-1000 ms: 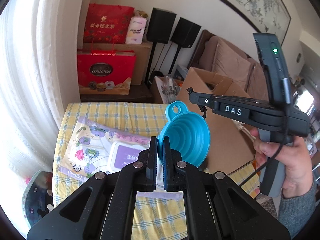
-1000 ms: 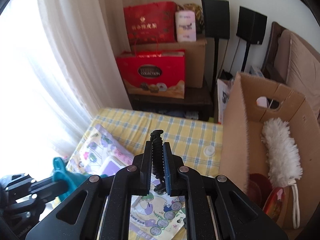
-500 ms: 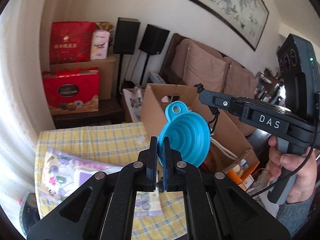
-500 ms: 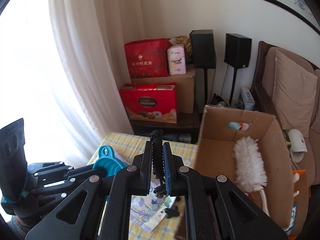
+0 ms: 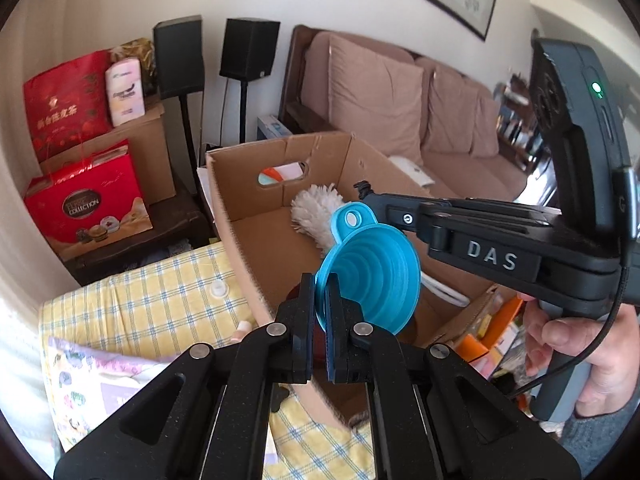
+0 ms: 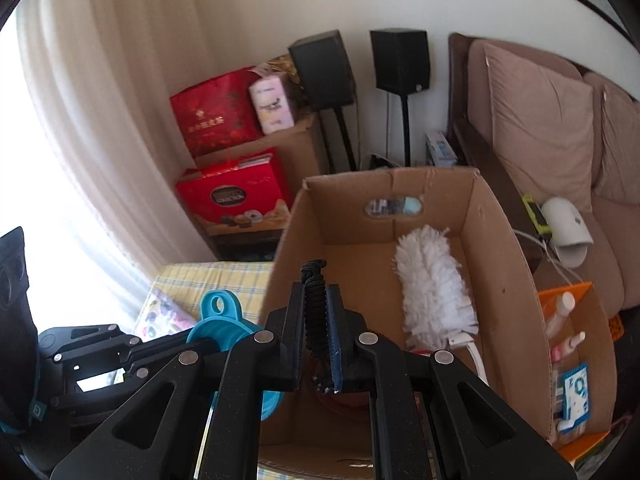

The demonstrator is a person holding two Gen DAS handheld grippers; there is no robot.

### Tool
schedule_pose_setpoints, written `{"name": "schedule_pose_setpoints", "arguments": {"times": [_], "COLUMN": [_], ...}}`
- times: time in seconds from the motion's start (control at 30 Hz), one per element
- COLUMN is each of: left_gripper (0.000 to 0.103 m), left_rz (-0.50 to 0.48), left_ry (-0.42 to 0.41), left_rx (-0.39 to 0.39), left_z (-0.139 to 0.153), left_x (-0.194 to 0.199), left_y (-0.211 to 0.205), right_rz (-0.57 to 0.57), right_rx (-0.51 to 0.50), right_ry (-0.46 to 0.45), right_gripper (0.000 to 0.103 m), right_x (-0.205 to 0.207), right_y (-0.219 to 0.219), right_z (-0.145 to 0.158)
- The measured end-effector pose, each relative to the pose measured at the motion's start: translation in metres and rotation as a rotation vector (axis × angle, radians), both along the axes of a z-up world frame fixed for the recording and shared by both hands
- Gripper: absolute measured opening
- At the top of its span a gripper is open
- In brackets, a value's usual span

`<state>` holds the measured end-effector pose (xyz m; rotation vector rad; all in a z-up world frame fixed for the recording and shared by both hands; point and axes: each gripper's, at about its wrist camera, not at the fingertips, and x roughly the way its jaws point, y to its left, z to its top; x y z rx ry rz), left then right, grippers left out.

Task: Organize objects
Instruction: 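Lower funnel and black holder into the box and open both tools, then move the left tool back to the purple-lidded wet-wipes pack on the table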

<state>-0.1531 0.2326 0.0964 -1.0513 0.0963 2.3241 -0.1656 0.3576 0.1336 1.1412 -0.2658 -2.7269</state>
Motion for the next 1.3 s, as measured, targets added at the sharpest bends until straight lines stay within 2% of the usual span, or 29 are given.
{"name": "schedule_pose_setpoints", "arguments": {"times": [0.23,0.37,0.53,0.77,0.87,0.93,0.97,1.03,1.13,1.2,1.23,1.3], "left_gripper": [0.004,0.007,0.010,0.019,0.036,0.060,0.064,0.069,0.073,0.074,0.074,0.075], "left_rz": [0.003,0.002,0.019,0.057,0.074,0.091,0.100,0.115,0.132,0.153,0.165,0.185], "left_ry": [0.031,0.004,-0.021,-0.011,-0.004,0.002,0.008,0.010,-0.008,-0.011,-0.009,-0.005], "left_rx": [-0.171,-0.209,-0.216,-0.147,-0.104,-0.077,-0.061,-0.039,-0.015,0.004,0.007,0.003], "left_z": [-0.023,-0.036,-0.044,-0.030,-0.019,-0.013,-0.009,-0.004,0.000,0.002,0.003,0.004], "left_x": [-0.008,-0.014,-0.020,-0.023,-0.021,-0.020,-0.019,-0.016,-0.014,-0.012,-0.011,-0.007], "left_y": [0.041,0.050,0.048,0.022,0.006,-0.005,-0.012,-0.024,-0.040,-0.052,-0.058,-0.069], "right_rz": [-0.026,-0.011,-0.003,0.000,-0.001,-0.003,-0.003,-0.001,0.001,0.009,0.016,0.027], "right_rx": [-0.017,-0.032,-0.027,-0.022,-0.020,-0.009,-0.004,0.011,0.038,0.044,0.045,0.035], "right_ry": [-0.061,-0.088,-0.125,-0.126,-0.116,-0.107,-0.101,-0.086,-0.064,-0.050,-0.047,-0.037], "right_gripper": [0.010,0.010,0.010,0.011,0.013,0.013,0.015,0.031,0.048,0.054,0.063,0.073], "right_x": [-0.021,-0.033,-0.041,-0.032,-0.027,-0.024,-0.022,-0.018,-0.012,-0.009,-0.008,-0.005], "right_y": [0.020,0.020,0.018,0.020,0.021,0.020,0.018,0.013,0.003,-0.004,-0.008,-0.014], "right_z": [-0.024,-0.034,-0.047,-0.052,-0.048,-0.044,-0.041,-0.036,-0.028,-0.024,-0.021,-0.017]}}
